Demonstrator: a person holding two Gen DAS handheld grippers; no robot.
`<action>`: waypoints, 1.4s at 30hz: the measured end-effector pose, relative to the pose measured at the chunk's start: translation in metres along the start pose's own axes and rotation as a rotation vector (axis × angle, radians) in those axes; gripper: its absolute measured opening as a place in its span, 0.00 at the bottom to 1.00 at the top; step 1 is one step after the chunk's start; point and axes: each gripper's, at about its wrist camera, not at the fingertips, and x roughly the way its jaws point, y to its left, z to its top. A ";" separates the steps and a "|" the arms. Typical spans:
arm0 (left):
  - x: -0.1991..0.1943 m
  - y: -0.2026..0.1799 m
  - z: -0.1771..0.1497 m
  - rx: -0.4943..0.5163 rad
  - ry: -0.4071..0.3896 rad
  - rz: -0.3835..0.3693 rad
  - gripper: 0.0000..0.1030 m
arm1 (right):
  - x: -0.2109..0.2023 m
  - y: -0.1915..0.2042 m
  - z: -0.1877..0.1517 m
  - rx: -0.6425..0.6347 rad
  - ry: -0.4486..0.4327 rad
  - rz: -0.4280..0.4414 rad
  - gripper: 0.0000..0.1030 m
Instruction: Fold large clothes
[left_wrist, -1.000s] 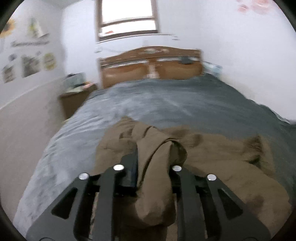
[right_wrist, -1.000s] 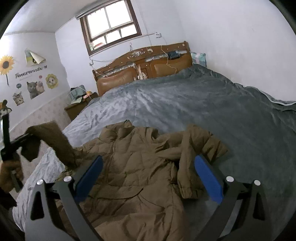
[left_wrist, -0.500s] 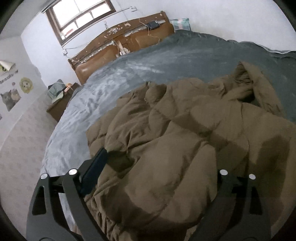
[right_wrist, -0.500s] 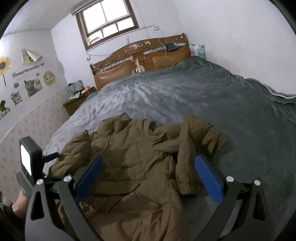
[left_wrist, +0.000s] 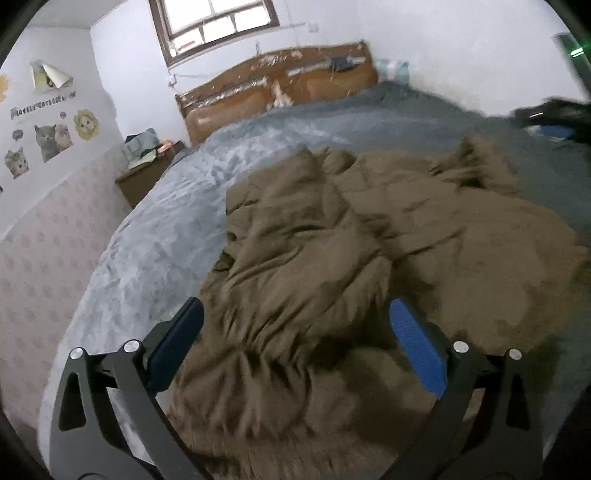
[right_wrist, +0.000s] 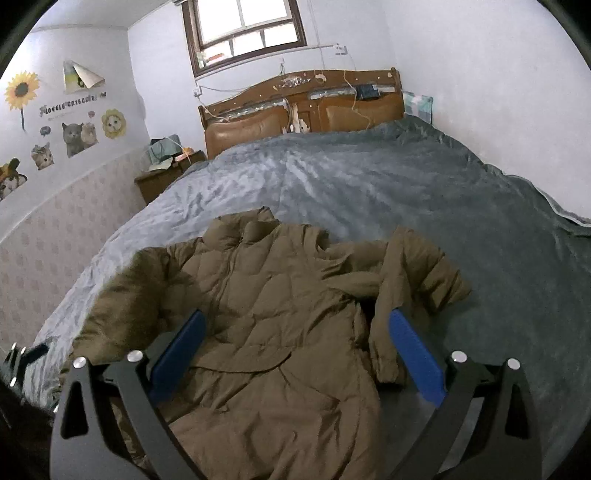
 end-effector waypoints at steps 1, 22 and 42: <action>-0.010 0.001 -0.002 -0.002 -0.019 -0.014 0.97 | -0.001 0.000 0.000 0.004 -0.002 0.007 0.96; 0.033 0.173 0.042 -0.286 -0.261 0.169 0.97 | -0.017 0.167 -0.070 -0.265 -0.106 0.244 0.96; 0.063 0.215 0.017 -0.408 -0.166 0.153 0.97 | 0.068 0.174 -0.039 -0.304 0.008 0.049 0.16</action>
